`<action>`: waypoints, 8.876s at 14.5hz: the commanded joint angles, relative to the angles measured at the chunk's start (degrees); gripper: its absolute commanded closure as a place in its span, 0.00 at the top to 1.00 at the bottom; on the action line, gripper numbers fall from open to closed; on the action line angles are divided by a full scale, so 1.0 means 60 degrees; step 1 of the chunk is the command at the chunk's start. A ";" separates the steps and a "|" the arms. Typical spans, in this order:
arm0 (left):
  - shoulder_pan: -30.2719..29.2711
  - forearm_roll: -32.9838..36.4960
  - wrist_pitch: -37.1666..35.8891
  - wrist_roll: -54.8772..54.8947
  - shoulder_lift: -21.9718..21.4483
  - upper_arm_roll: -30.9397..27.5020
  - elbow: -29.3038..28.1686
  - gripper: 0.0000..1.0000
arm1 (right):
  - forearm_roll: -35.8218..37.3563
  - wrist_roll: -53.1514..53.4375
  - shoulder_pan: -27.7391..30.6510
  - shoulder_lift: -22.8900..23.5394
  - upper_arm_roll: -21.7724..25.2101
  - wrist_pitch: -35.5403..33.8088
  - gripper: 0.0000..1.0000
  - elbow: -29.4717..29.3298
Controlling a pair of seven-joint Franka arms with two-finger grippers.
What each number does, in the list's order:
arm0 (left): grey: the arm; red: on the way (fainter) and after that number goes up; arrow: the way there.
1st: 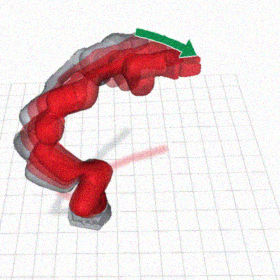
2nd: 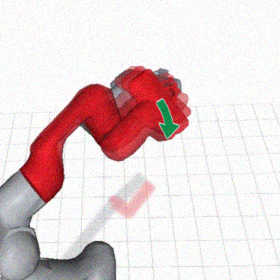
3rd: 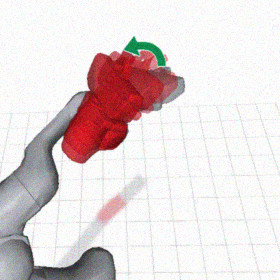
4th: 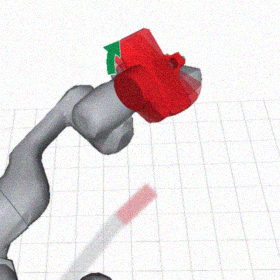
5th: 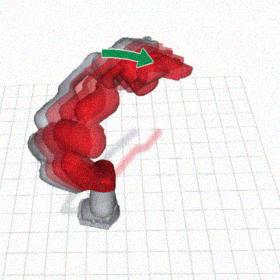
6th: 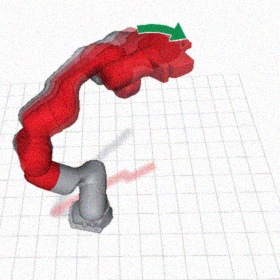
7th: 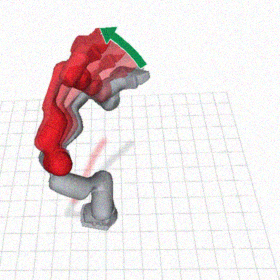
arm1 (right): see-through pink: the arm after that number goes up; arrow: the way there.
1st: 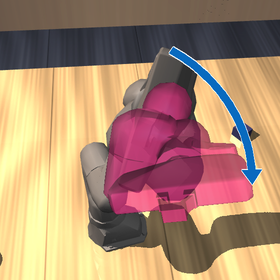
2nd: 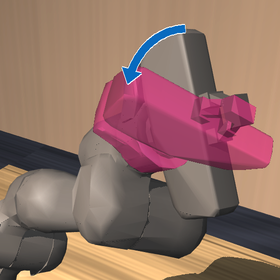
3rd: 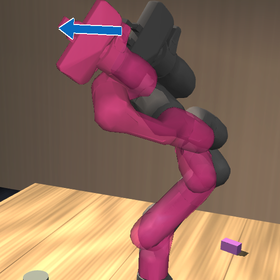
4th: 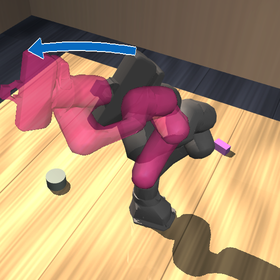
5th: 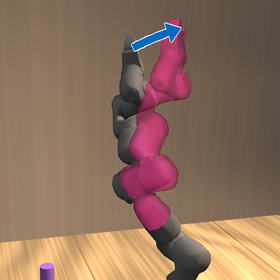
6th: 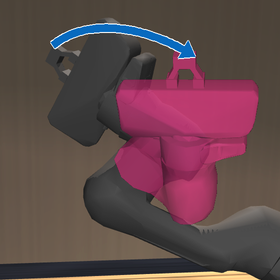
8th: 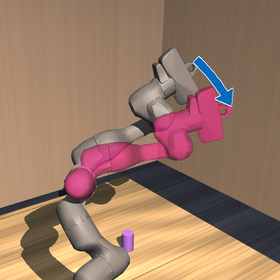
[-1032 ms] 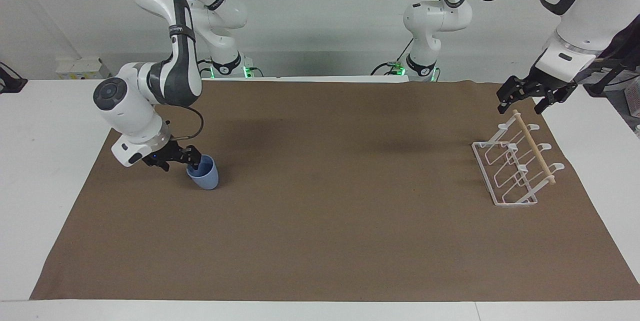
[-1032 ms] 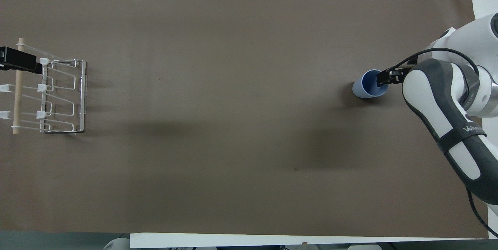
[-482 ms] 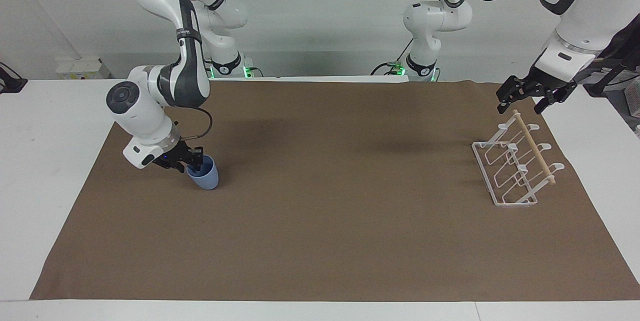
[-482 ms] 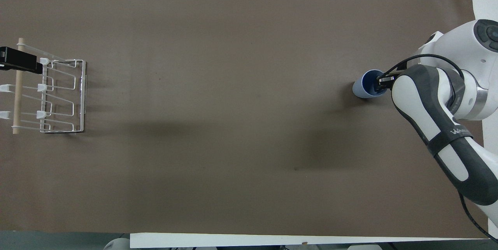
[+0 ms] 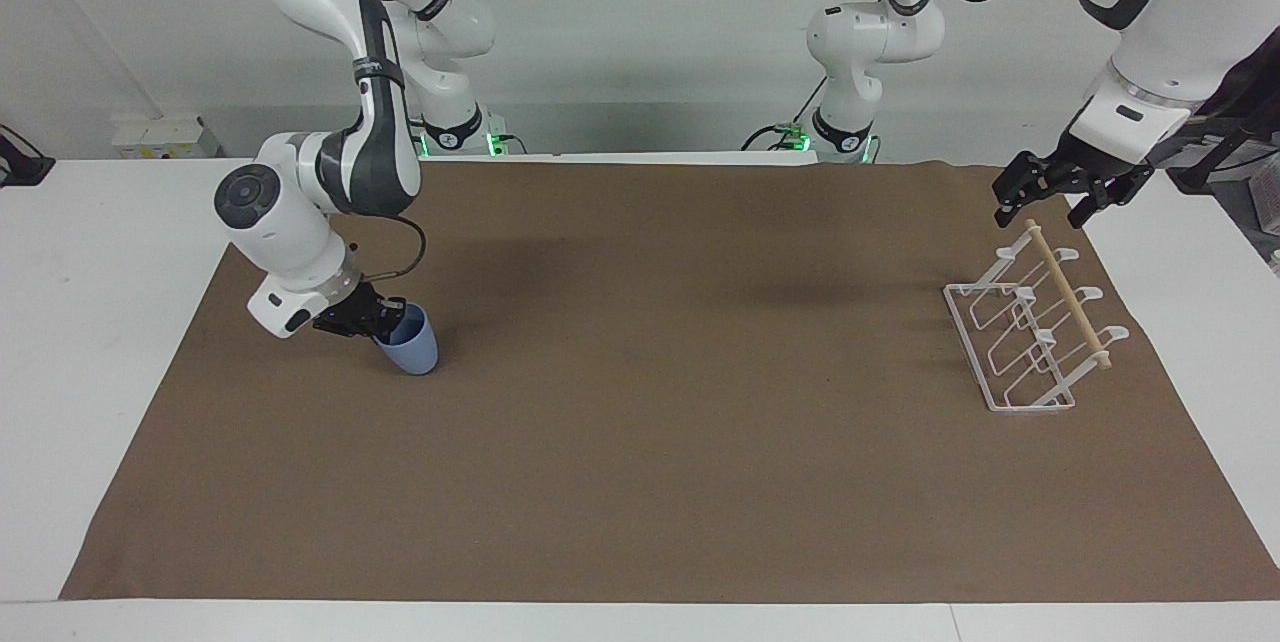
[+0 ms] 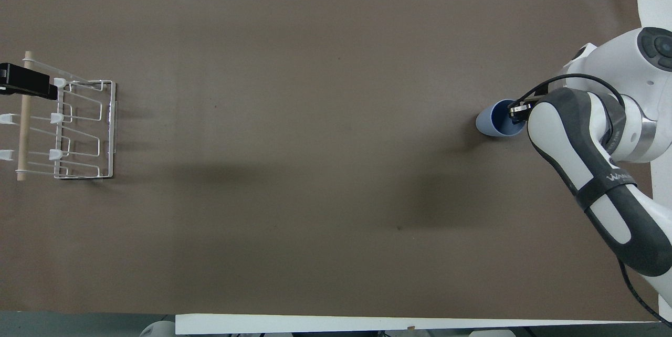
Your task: Hang cup on cup holder
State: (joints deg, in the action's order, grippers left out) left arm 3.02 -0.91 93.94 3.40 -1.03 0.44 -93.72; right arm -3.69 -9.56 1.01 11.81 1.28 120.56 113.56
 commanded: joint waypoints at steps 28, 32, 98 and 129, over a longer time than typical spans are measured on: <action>0.2234 -0.2397 0.2021 -1.1820 -0.1161 0.0175 -0.2090 1.00 | -1.4736 0.0333 -0.4797 -0.1105 -0.0388 0.1512 0.00 0.0571; 0.2793 -0.2950 0.2478 -1.4405 -0.1176 0.0175 -0.2208 1.00 | -1.4766 0.0377 -0.4871 -0.1090 -0.0388 0.1542 0.00 0.0570; 0.1680 1.1470 0.3050 -1.7309 0.0756 0.0058 -0.2559 0.39 | 0.0761 0.0846 0.1369 -0.1896 -0.0213 -0.4956 0.99 -0.3614; 0.1416 1.3541 0.4206 -1.9741 0.1622 0.0116 -0.4215 0.44 | 0.0952 0.0817 0.0007 -0.1925 0.0886 -0.7042 0.99 -0.4644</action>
State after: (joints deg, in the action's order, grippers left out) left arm 12.14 79.62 117.39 -113.70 9.92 0.95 -117.11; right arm 1.88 -4.63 1.10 -0.11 6.41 79.13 86.43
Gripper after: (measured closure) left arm 0.229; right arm 0.004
